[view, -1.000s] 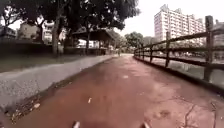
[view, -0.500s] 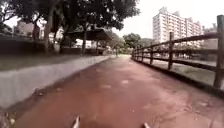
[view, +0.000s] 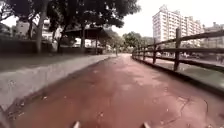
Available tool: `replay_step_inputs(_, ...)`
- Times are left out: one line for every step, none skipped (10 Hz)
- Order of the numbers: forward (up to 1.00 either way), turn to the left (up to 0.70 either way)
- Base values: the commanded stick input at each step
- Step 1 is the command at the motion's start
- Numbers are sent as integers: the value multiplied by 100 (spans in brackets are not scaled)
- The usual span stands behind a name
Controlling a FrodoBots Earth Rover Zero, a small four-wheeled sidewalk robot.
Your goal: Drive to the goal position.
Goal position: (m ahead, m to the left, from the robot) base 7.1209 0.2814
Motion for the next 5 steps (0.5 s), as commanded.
replay_step_inputs(70, 0)
replay_step_inputs(70, 0)
replay_step_inputs(70, 0)
replay_step_inputs(70, 0)
replay_step_inputs(70, 0)
